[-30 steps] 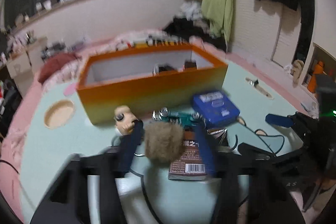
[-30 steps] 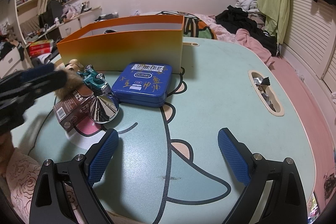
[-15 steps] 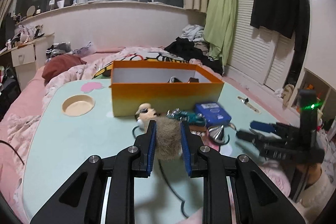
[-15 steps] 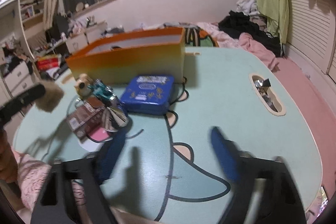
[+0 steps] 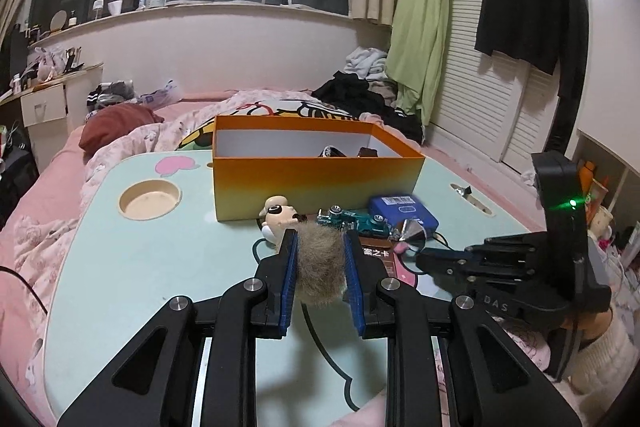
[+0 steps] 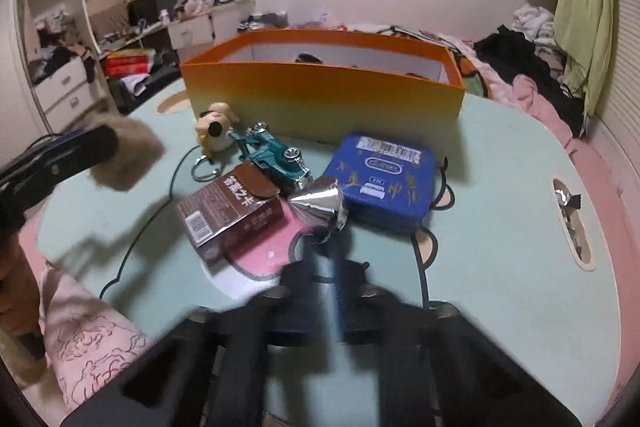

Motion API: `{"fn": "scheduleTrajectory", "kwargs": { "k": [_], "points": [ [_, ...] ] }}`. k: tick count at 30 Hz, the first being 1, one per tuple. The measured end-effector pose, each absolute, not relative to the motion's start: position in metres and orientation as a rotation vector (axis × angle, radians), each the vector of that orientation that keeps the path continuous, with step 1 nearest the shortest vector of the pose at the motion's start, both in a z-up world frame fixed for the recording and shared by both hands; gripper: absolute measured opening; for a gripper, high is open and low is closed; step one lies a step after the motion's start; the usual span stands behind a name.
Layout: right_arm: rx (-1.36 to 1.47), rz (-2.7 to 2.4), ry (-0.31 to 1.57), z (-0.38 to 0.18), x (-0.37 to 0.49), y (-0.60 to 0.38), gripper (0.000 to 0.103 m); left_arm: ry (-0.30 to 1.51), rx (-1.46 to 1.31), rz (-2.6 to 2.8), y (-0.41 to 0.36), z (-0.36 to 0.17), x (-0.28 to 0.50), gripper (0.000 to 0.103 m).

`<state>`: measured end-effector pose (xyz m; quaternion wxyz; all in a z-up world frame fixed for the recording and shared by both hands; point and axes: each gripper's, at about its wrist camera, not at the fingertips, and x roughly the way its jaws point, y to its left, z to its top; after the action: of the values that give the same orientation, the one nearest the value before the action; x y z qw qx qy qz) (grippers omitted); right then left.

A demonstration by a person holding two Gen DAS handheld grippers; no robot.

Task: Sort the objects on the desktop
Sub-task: 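Grasp the beige fluffy ball with left gripper and lift it, then drop beige ball into orange box with left while right grasps and drops silver cone in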

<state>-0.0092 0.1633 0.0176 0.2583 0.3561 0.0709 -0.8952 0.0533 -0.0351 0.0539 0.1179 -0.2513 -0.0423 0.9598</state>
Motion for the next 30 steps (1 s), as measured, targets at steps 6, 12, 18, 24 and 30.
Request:
{"fn": "scheduleTrajectory", "kwargs": {
  "k": [6,12,18,24,30],
  "points": [
    [0.808,-2.435,0.039,0.026,0.004,0.192,0.002,-0.124,-0.711,2.820,-0.038,0.059,0.057,0.024],
    [0.767,-2.433,0.042,0.035,0.014,0.201,0.002,-0.117,-0.679,2.821,-0.037,0.065,0.061,0.024],
    [0.778,-2.391,0.044,0.043,0.006,0.187,0.056,-0.121,-0.697,2.816,-0.036,0.062,0.058,0.024],
    [0.909,-2.378,0.212,0.032,-0.011,0.160,0.046,-0.116,-0.700,2.806,-0.033,0.061,0.058,0.024],
    [0.897,-2.371,0.179,0.024,-0.012,0.164,0.003,-0.126,-0.690,2.812,-0.035,0.064,0.059,0.024]
  ]
}}
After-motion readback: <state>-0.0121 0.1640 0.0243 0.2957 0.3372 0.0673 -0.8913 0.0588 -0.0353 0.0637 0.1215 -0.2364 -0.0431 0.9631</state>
